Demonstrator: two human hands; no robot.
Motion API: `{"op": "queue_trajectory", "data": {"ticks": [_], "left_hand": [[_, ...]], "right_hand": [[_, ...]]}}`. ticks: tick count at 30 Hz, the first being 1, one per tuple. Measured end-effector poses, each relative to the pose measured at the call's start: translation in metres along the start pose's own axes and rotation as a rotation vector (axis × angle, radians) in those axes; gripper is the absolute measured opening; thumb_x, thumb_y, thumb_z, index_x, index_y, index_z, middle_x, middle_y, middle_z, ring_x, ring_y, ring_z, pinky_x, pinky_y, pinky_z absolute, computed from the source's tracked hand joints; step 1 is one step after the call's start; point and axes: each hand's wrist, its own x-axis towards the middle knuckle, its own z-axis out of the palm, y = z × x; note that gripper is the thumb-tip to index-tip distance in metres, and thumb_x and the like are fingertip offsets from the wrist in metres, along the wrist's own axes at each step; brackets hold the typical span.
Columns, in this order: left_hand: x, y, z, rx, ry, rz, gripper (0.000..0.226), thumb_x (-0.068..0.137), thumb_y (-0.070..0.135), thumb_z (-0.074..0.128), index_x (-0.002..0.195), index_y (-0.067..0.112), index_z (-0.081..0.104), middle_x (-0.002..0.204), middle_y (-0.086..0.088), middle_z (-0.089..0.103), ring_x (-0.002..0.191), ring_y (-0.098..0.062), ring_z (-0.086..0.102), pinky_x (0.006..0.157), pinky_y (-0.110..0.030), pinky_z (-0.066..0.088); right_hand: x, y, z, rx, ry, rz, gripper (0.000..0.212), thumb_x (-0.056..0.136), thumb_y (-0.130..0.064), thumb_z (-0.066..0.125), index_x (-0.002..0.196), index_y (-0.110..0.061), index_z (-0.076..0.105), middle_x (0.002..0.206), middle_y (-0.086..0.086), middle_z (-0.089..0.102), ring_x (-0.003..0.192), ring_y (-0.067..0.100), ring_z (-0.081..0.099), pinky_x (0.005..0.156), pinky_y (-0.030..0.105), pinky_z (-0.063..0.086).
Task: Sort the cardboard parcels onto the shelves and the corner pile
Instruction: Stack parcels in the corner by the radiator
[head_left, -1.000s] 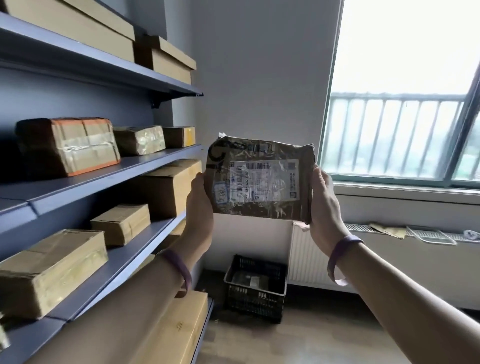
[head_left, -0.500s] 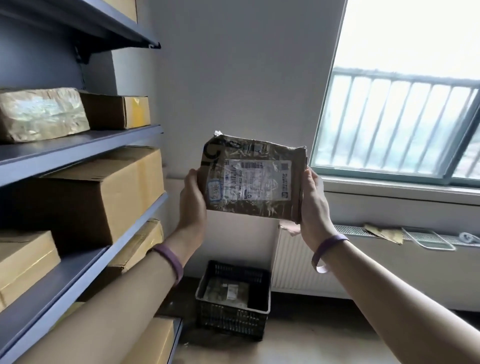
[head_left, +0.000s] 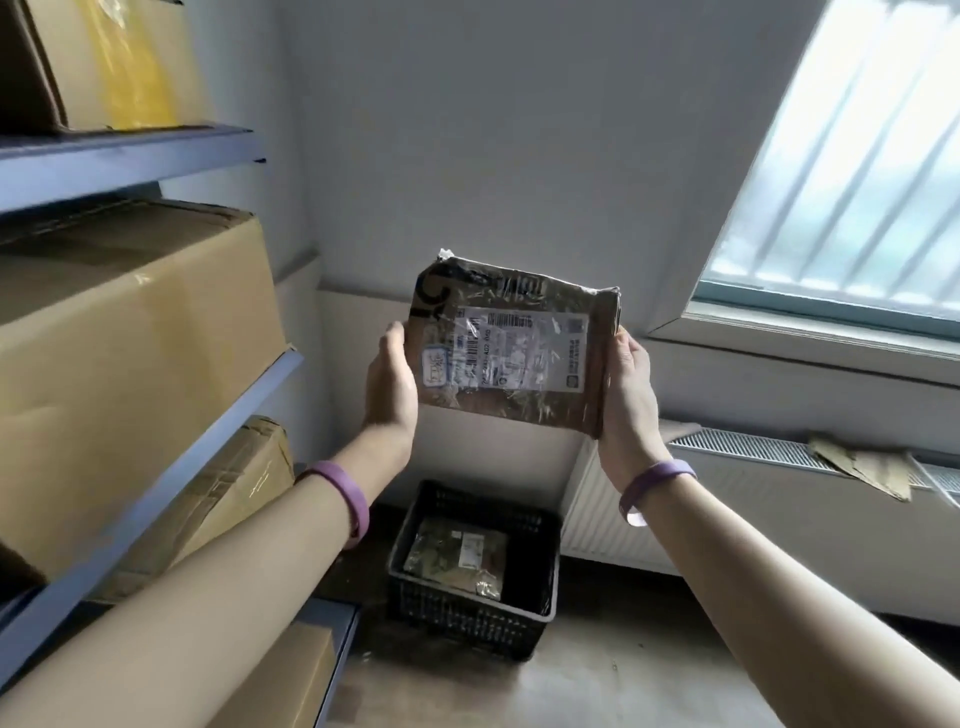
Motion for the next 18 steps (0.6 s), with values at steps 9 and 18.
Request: {"op": "queue_trajectory", "data": {"ticks": [9,18], "left_hand": [[0.160,-0.163,0.044,0.108,0.075,-0.155,0.048,0.106,0.044,0.032,0.137,0.015,0.054,0.142,0.006,0.052,0.130,-0.004,0.046,0.113,-0.021,0.030],[0.307,-0.339,0.081,0.224,0.074,-0.376,0.040,0.108,0.035,0.030,0.095,0.024,0.067,0.089,0.018,0.066,0.065,0.020,0.060,0.056,0.001,0.040]], "right_hand": [[0.155,0.197,0.011,-0.077,0.037,0.236,0.036,0.096,-0.051,0.050,0.125,-0.030,0.053,0.133,-0.005,0.059,0.126,0.011,0.054,0.113,0.041,0.039],[0.283,0.392,0.008,-0.178,0.004,0.497,0.039,0.104,-0.037,0.043,0.138,-0.020,0.043,0.128,-0.009,0.054,0.102,-0.012,0.052,0.069,-0.001,0.042]]}}
